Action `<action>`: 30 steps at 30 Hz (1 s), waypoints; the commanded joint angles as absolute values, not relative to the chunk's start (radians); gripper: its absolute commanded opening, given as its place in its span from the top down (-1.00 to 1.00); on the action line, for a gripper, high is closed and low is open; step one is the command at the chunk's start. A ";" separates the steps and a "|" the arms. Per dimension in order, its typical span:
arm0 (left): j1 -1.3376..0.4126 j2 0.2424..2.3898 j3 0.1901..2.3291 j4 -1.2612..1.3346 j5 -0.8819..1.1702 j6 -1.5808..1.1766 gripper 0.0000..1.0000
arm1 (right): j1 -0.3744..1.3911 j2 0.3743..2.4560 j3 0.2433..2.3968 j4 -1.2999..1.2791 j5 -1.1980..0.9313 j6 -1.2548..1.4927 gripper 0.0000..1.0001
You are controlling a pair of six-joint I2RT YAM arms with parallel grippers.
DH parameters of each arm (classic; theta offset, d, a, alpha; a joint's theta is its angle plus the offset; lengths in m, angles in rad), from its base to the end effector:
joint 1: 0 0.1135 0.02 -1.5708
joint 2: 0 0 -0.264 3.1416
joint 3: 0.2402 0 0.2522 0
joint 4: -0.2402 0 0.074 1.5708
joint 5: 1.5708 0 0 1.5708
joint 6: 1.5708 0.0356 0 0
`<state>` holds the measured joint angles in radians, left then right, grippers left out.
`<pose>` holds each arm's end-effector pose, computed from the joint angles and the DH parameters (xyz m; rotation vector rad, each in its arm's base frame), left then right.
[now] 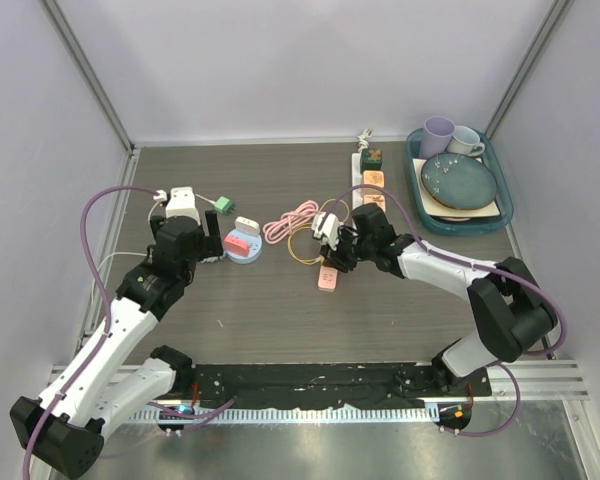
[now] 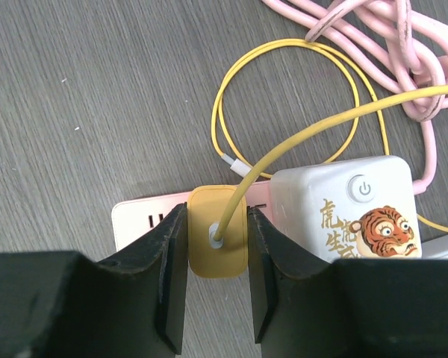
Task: Insert the plug
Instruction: Insert the plug into the socket.
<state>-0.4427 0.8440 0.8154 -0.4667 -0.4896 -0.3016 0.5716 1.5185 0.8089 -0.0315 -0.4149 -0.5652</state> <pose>0.1733 -0.0637 0.3137 -0.1548 1.9978 0.0314 0.2527 0.1796 0.1911 -1.4005 1.8015 0.4814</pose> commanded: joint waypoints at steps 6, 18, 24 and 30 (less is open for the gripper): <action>-0.437 0.830 0.810 -0.419 -0.492 -0.284 -0.68 | 0.508 1.667 0.788 -0.390 -0.236 -0.604 0.98; -0.436 0.822 0.810 -0.419 -0.477 -0.285 -0.68 | 0.472 1.773 0.825 -0.443 -0.304 -0.617 0.98; -0.436 0.821 0.810 -0.416 -0.477 -0.282 -0.68 | 0.482 1.763 0.842 -0.466 -0.298 -0.601 0.81; -0.437 0.821 0.808 -0.416 -0.479 -0.282 -0.68 | 0.489 1.681 0.900 -0.520 -0.313 -0.595 0.19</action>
<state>-0.4427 0.8356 0.8127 -0.4614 -0.4778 -0.3012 0.5041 1.6245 0.9463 -0.2131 -0.5323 -0.5819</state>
